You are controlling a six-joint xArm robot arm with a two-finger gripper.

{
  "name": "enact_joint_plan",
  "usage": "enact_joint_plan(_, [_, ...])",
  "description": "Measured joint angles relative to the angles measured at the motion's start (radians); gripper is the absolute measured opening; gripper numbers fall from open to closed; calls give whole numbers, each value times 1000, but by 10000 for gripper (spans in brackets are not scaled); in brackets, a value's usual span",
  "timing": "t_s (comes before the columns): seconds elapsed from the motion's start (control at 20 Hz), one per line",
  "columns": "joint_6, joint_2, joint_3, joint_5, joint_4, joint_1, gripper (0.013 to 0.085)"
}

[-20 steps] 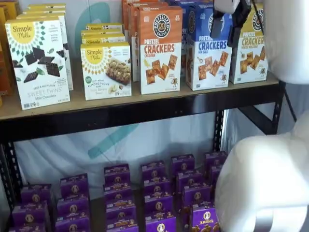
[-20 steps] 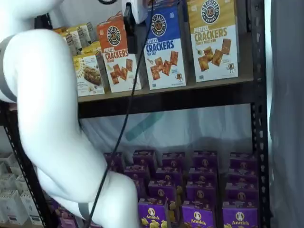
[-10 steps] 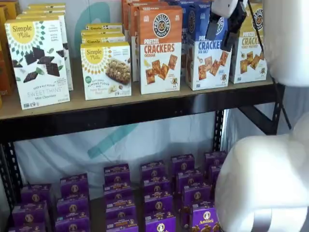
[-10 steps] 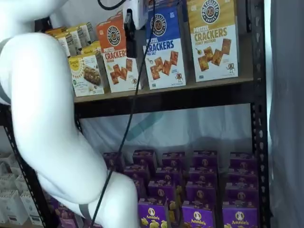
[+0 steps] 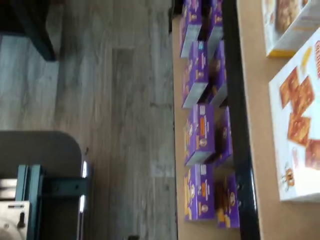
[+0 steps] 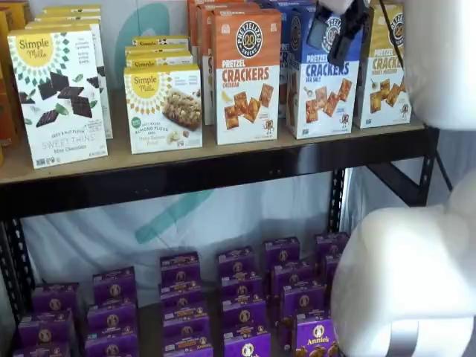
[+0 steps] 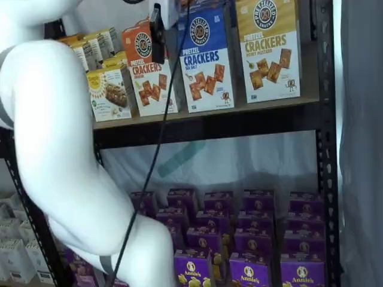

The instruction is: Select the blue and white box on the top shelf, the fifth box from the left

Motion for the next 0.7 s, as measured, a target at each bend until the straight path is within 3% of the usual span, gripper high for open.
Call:
enact_joint_plan(0.35, [20, 39, -57, 43, 74, -19, 850])
enact_joint_plan(0.7, [26, 38, -61, 18, 147, -49, 850])
